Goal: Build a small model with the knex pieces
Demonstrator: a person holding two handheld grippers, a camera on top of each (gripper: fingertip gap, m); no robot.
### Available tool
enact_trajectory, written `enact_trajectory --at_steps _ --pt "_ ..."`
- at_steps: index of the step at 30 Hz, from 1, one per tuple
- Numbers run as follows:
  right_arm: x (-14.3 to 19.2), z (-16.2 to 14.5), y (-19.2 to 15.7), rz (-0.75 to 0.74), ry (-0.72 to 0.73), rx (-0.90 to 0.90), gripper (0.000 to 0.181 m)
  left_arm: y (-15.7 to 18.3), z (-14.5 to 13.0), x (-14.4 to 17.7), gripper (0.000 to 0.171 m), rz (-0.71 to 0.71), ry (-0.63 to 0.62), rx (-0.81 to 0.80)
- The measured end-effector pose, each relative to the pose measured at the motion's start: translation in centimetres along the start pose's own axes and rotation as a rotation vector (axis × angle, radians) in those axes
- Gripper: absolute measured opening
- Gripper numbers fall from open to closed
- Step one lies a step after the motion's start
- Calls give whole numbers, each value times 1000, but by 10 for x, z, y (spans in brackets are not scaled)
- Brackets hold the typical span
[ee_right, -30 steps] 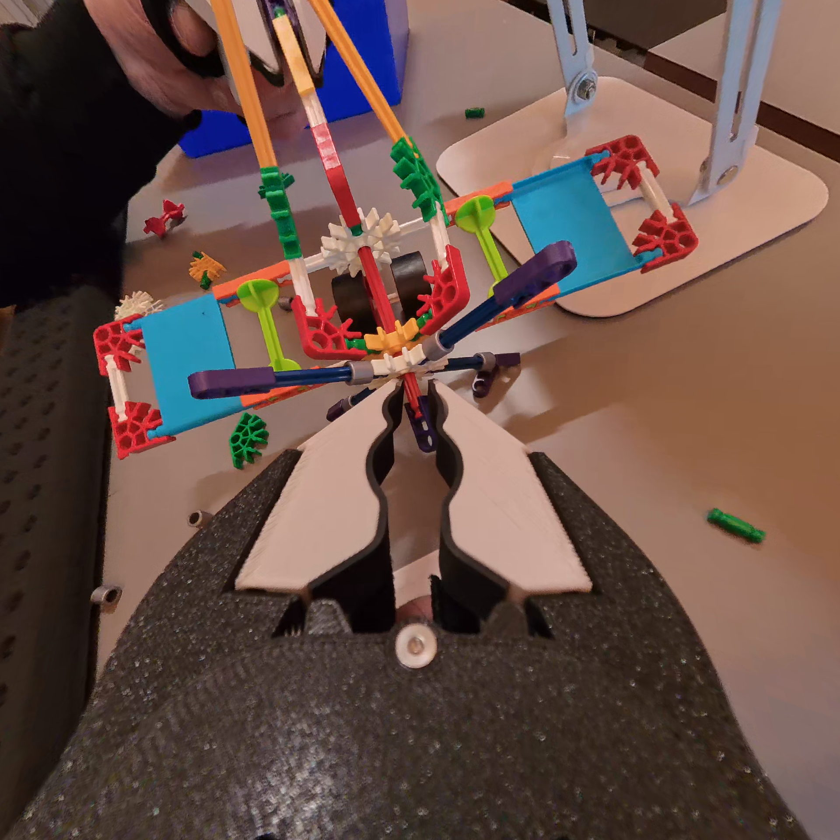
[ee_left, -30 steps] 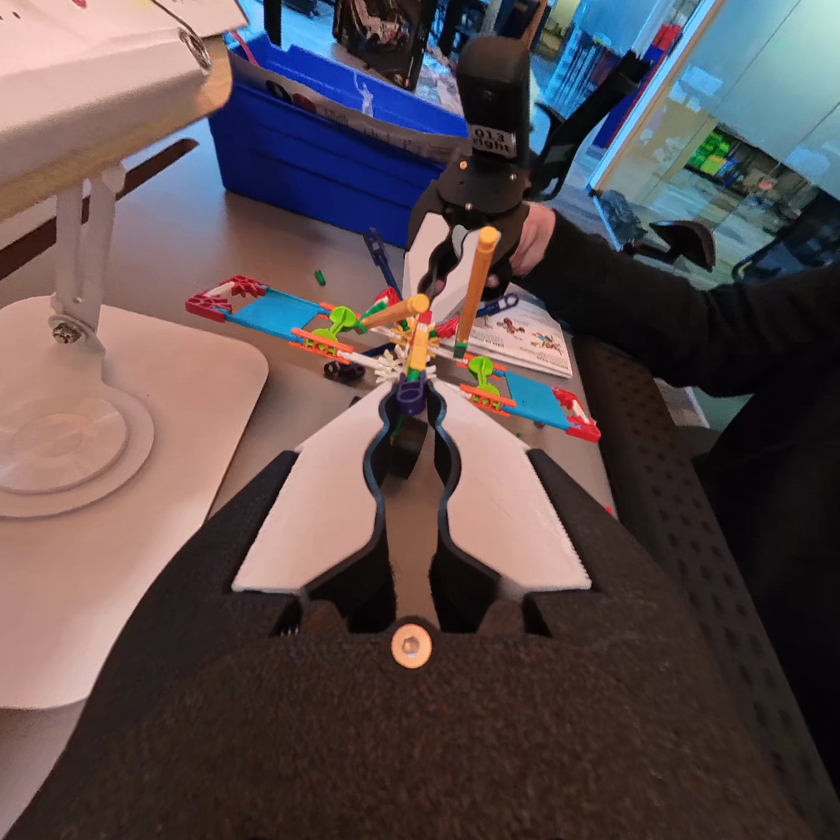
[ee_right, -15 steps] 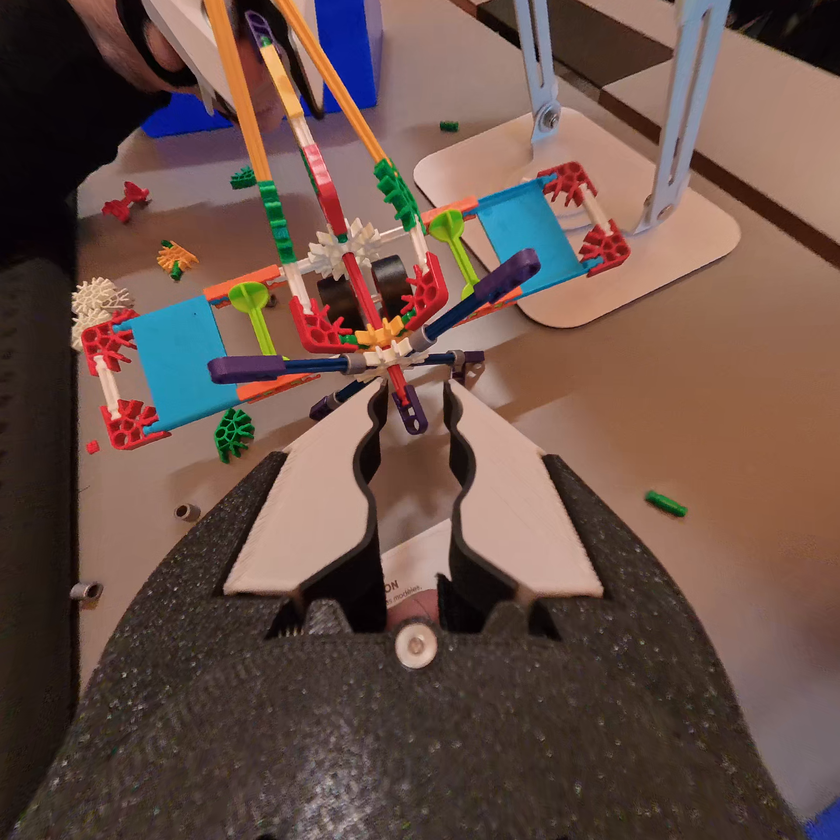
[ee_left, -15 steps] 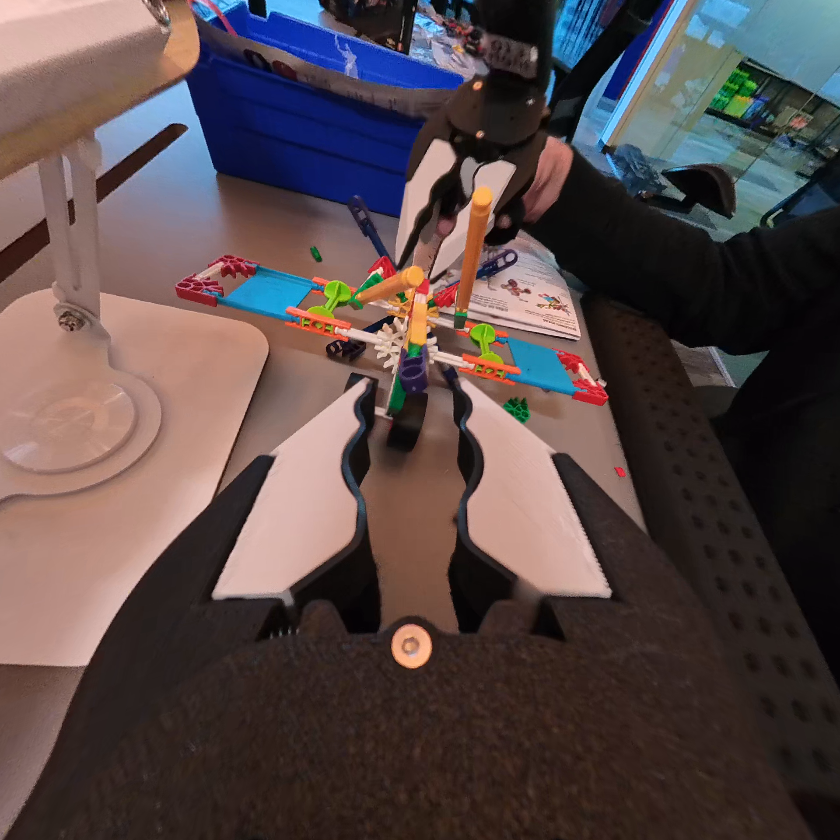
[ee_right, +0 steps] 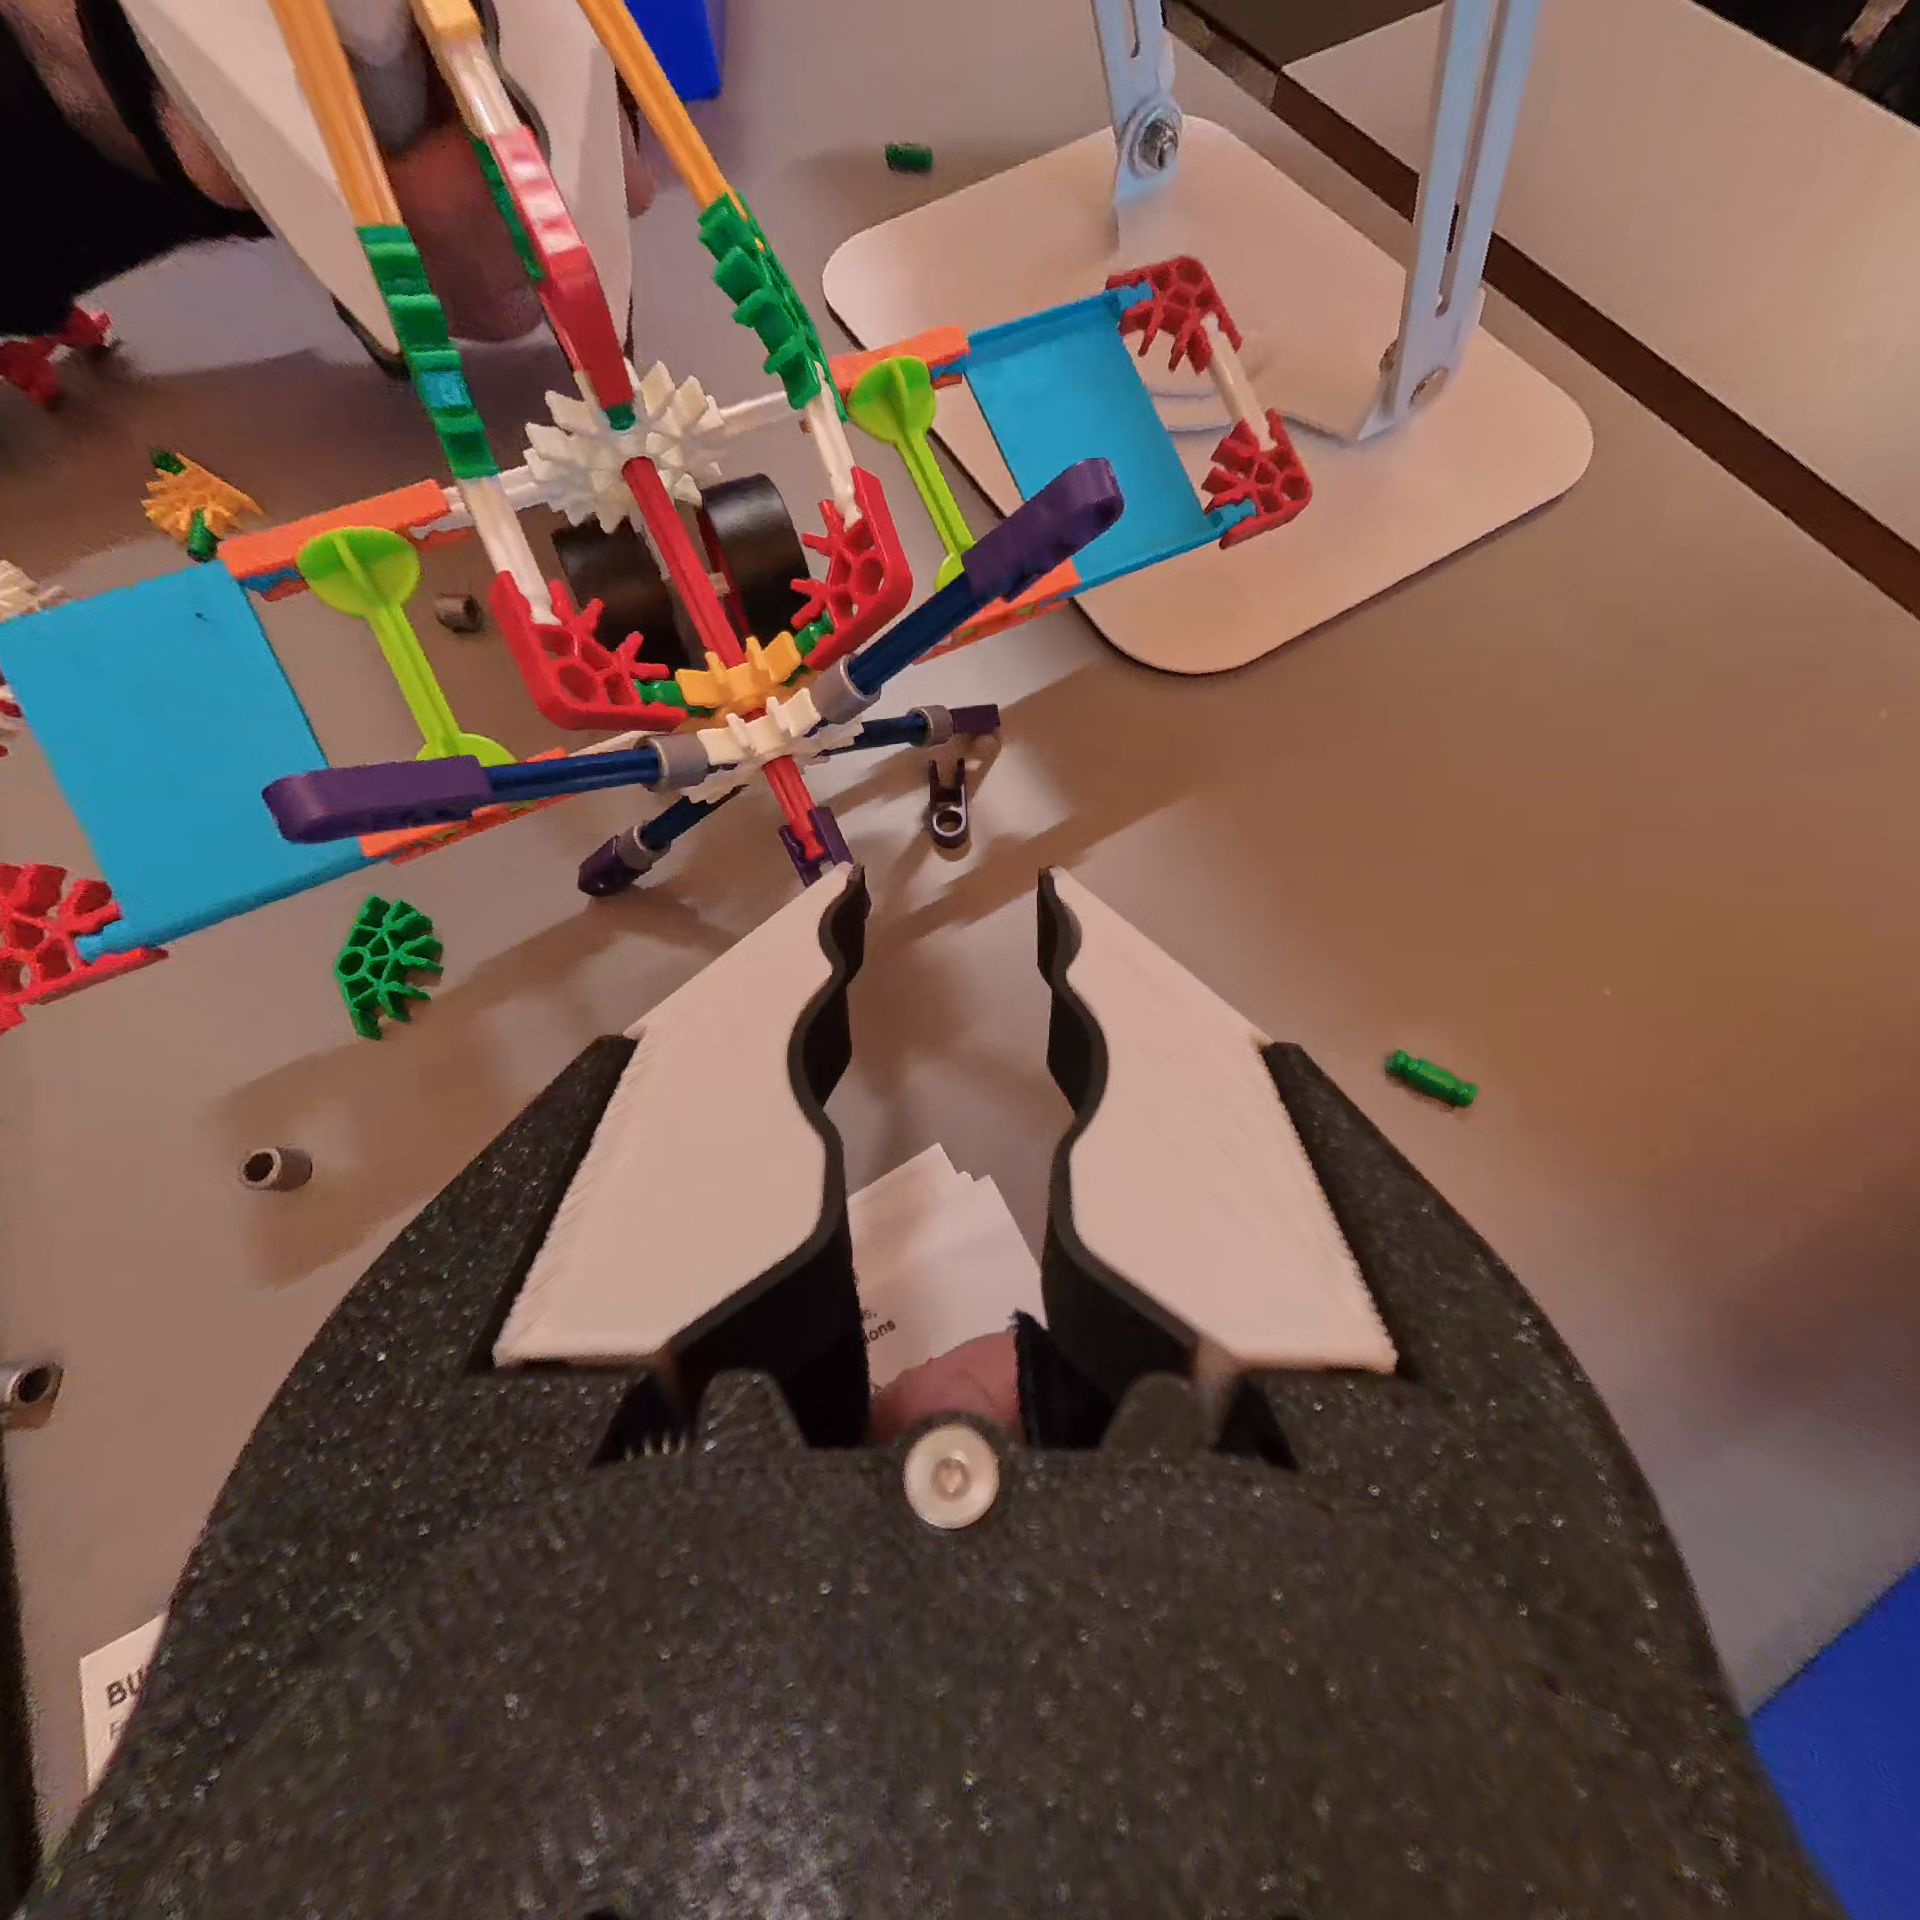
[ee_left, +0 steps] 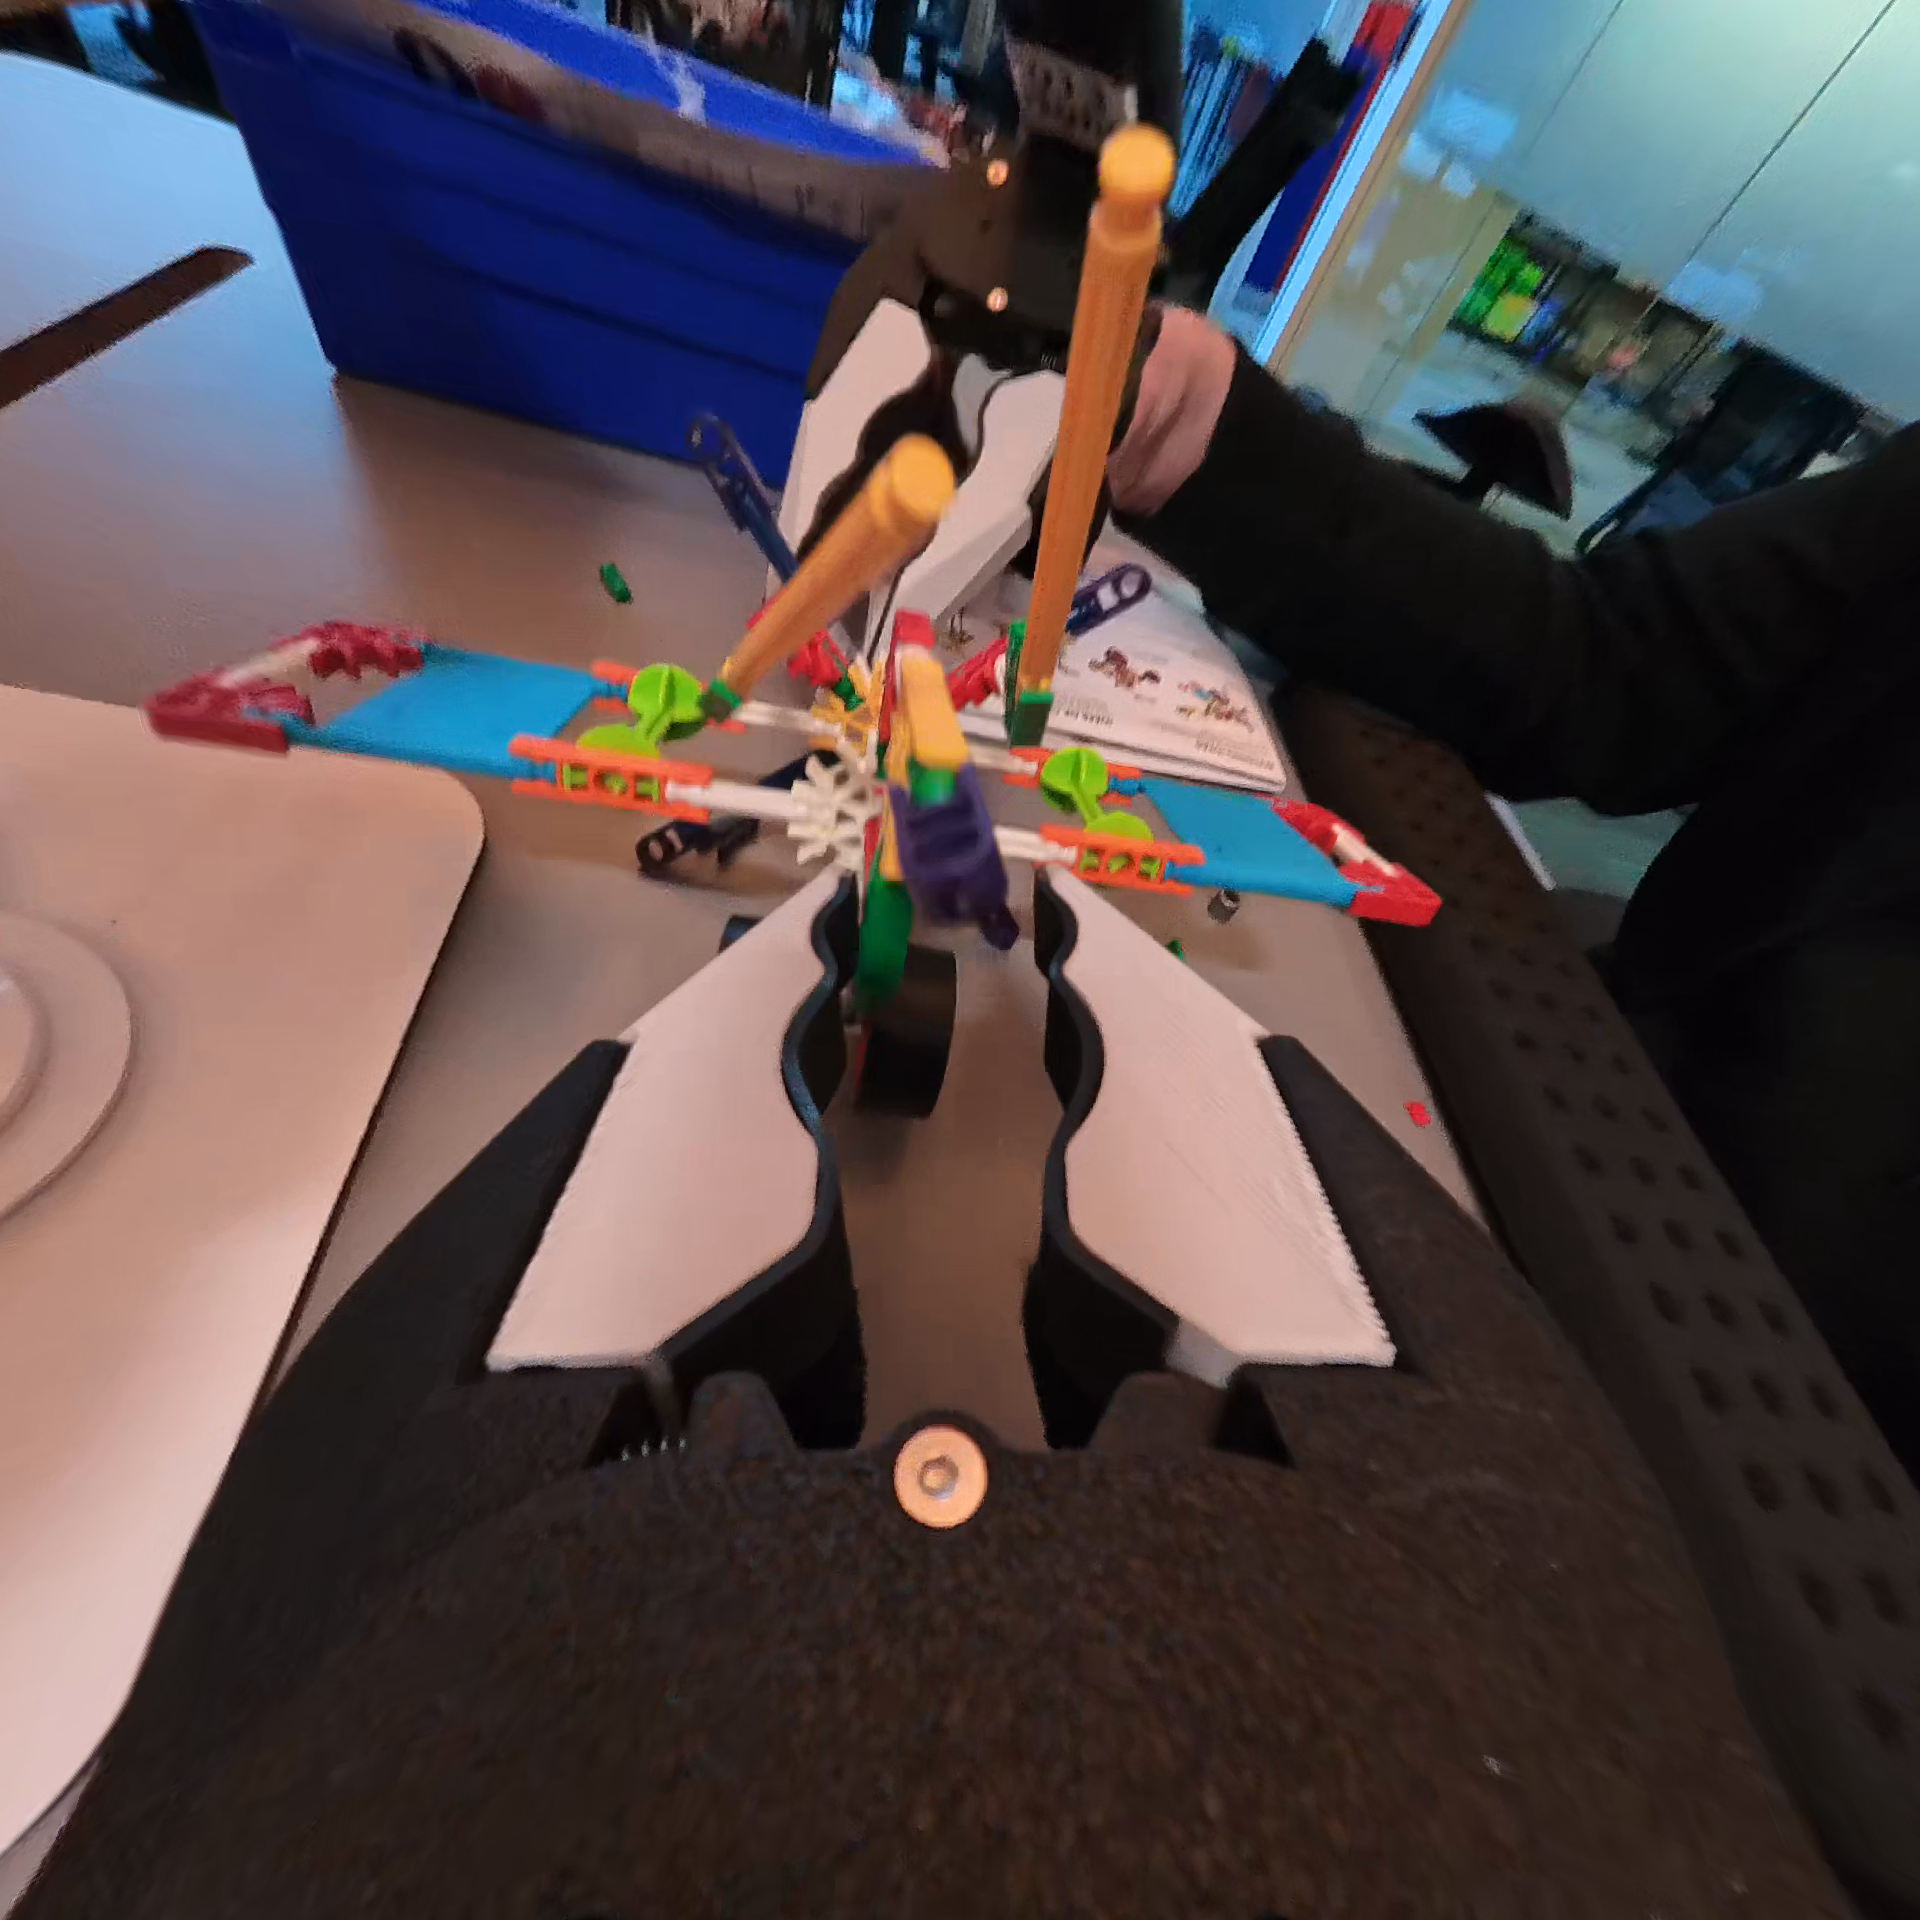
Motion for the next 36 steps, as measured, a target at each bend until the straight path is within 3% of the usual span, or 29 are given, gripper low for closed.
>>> enact_trajectory --at_steps 3,12,18,26,32,33,36 --pt "0 4 -4 33 27 -4 33 -2 1 1 11 -2 39 -1" --pt "-3 7 1 19 44 -18 33 3 -4 22 7 24 16 -4" --pt "-36 0 -6 -17 -107 90 32 12 -9 33 9 14 -41 -24" --pt "-60 0 -1 -41 -195 117 10 15 -10 41 25 -4 -63 -11" --pt "-43 9 -5 -72 -129 177 9 18 -10 53 27 41 -109 -38" --pt "-36 11 -7 -88 -99 215 10 19 -9 55 30 58 -122 -44" --pt "-16 18 -11 -198 -2 359 10 18 -9 62 63 139 -172 -49"
Point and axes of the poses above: each gripper's, where its closed fingertips meet, x back along the fingers, z out of its top, y = z × x across the jaws, the point moved 7 cm from there along x, back along the fingers, and after that the axes turned 6 degrees about -x, right-handed, at the moved point
